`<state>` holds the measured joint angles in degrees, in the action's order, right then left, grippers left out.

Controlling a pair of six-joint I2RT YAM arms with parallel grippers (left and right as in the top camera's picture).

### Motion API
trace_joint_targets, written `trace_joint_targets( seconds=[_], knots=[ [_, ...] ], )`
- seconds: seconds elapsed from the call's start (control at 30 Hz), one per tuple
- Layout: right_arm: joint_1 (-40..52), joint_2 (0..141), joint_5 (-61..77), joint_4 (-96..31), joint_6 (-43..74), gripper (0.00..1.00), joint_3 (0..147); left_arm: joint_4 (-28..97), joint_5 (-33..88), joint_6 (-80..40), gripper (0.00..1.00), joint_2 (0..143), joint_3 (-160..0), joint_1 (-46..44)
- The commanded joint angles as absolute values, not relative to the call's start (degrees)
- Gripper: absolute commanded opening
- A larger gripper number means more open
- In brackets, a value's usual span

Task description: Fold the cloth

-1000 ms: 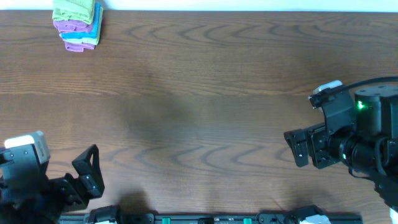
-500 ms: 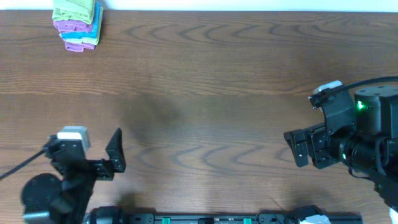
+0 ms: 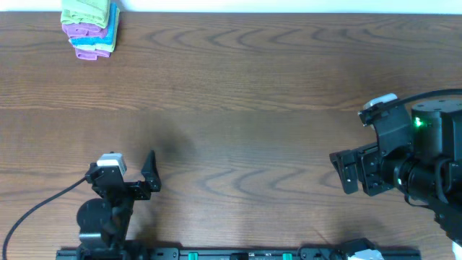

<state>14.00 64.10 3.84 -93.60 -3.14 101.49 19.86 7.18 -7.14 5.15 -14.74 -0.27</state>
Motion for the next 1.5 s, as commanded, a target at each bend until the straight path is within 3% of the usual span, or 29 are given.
trace_joint_targets(
  seconds=[0.0,0.3,1.47],
  knots=[
    [14.66,64.07,3.42,-93.65,-2.22,0.99,101.56,19.29,2.55,-9.89,0.95,3.16,-12.53,-0.8],
    [14.66,64.07,3.42,-93.65,-2.22,0.99,101.56,18.92,2.35,-9.89,0.96,0.19,-5.76,-0.78],
    [14.66,64.07,3.42,-93.65,-2.22,0.99,101.56,18.79,1.5,-8.82,0.96,0.25,-5.67,-0.78]
  ],
)
